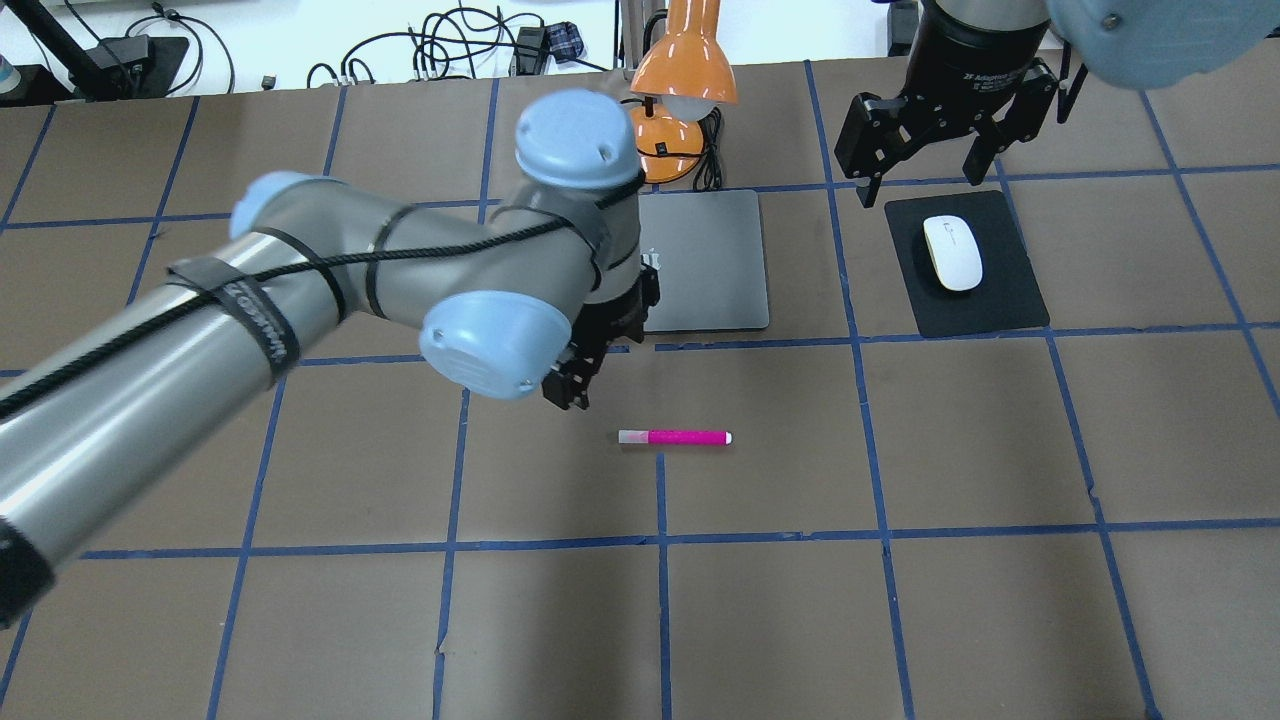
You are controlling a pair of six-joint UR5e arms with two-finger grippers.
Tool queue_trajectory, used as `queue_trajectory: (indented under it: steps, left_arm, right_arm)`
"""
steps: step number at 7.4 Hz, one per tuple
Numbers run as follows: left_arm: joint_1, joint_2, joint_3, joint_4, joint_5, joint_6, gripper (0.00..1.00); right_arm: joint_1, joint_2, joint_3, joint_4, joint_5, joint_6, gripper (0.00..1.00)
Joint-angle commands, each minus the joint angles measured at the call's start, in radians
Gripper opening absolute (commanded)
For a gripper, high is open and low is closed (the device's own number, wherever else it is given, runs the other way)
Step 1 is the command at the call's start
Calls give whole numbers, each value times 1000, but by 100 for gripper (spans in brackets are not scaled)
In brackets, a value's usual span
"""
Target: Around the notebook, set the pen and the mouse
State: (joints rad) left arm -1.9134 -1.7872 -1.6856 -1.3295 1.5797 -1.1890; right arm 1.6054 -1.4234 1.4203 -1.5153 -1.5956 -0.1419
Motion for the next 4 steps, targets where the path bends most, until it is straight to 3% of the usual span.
queue_trajectory:
  steps: [1, 3, 4]
  left_arm:
    - [178, 167, 114, -228, -1, 523, 99]
    - [287, 239, 116, -274, 5, 1066, 99]
    - [307, 241, 116, -229, 5, 1094, 100]
  right_arm:
    - [-22, -12, 23, 3, 0, 1, 100]
    - [-21, -31, 48, -70, -1, 8, 100]
    - [-22, -31, 49, -80, -1, 27, 100]
